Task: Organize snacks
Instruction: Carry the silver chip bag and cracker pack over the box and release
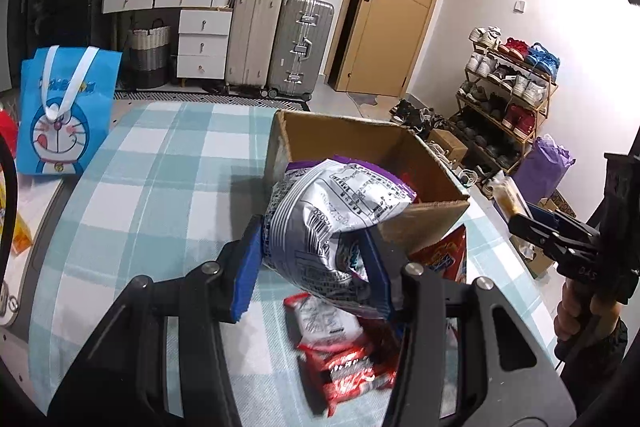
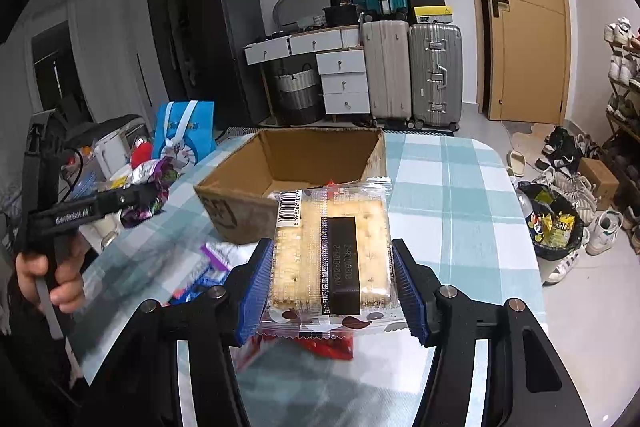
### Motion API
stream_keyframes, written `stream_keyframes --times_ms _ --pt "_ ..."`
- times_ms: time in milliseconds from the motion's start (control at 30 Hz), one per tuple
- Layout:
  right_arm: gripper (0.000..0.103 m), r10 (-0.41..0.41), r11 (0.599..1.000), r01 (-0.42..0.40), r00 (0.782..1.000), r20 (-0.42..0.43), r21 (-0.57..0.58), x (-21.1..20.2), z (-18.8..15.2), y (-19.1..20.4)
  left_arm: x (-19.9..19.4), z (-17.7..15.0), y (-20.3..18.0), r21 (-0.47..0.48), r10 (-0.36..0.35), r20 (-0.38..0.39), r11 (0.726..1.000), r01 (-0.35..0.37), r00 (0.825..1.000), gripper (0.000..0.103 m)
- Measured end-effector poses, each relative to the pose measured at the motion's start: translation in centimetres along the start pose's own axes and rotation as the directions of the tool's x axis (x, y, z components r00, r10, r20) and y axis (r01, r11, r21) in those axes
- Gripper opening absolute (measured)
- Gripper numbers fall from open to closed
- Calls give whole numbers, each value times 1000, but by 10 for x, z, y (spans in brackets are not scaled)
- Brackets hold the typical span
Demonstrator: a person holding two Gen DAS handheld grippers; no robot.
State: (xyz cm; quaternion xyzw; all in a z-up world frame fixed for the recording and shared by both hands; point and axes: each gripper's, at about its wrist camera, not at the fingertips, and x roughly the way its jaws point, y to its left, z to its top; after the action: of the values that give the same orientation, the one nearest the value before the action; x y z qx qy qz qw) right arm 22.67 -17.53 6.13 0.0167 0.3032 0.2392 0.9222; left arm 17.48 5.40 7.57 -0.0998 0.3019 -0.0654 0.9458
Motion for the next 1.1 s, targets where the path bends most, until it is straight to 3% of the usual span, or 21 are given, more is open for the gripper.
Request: stream_keyframes --times_ms 367,600,1100 --pt "58 -1 998 0 1000 14 63 28 29 -4 38 25 -18 22 26 -8 999 -25 1000 44" --pt "58 38 998 -40 999 28 47 51 44 2 55 38 -23 39 34 2 999 -34 999 44" --pt "58 38 999 -38 999 5 17 90 58 7 66 54 -20 38 33 26 999 -34 999 44"
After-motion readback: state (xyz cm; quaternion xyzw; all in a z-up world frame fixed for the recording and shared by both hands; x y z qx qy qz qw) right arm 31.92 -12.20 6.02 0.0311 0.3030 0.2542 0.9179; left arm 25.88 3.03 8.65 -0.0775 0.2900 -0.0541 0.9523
